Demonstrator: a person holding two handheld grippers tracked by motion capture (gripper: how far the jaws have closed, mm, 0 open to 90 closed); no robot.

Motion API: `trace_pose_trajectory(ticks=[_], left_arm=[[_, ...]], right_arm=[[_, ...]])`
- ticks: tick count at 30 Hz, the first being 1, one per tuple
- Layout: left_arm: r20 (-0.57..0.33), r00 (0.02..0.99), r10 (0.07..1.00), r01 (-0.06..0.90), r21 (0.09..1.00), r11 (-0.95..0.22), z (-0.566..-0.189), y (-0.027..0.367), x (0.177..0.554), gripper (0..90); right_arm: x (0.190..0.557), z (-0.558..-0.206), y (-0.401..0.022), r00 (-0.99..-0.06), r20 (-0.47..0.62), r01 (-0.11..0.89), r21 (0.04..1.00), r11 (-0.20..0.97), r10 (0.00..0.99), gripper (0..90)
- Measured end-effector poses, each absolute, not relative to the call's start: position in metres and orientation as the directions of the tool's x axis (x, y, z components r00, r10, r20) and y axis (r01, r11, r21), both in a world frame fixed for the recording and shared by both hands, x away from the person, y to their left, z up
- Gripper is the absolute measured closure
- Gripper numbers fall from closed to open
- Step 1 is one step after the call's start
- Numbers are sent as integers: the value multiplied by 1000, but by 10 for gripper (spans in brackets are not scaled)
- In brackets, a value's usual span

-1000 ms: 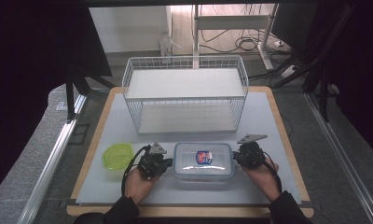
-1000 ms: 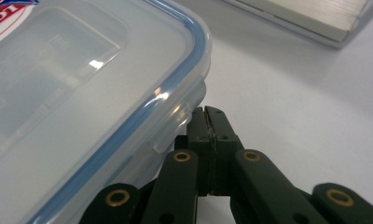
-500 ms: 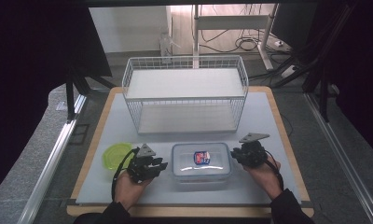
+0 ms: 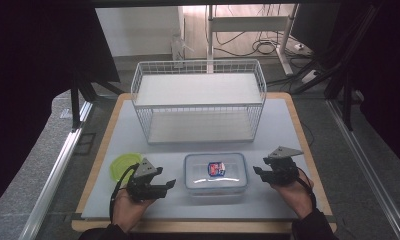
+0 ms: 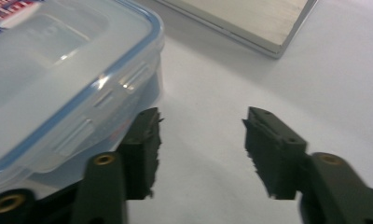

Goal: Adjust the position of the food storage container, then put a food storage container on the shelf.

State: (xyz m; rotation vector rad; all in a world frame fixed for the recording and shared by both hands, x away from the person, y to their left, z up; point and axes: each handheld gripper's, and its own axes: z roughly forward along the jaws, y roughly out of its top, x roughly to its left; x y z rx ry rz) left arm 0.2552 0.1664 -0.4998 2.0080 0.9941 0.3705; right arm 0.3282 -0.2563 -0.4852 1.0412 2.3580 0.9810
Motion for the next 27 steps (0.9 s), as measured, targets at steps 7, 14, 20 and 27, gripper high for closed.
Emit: trace_pose_trajectory(ticks=[7, 14, 20, 27], left_arm=[[-148, 709, 690, 483, 814, -322, -501, 168, 246, 168], [-82, 740, 667, 439, 811, -387, -506, 162, 246, 50], [-71, 746, 663, 436, 804, -404, -506, 160, 248, 32], [-109, 742, 662, 461, 799, -385, -492, 159, 254, 47]], right_arm=[[316, -483, -255, -667, -74, 457, 745, 486, 741, 260], [309, -483, -262, -651, -47, 459, 770, 443, 757, 167], [310, -483, -261, -646, -47, 463, 769, 440, 762, 113], [309, -477, -260, -649, -91, 436, 769, 467, 755, 89]])
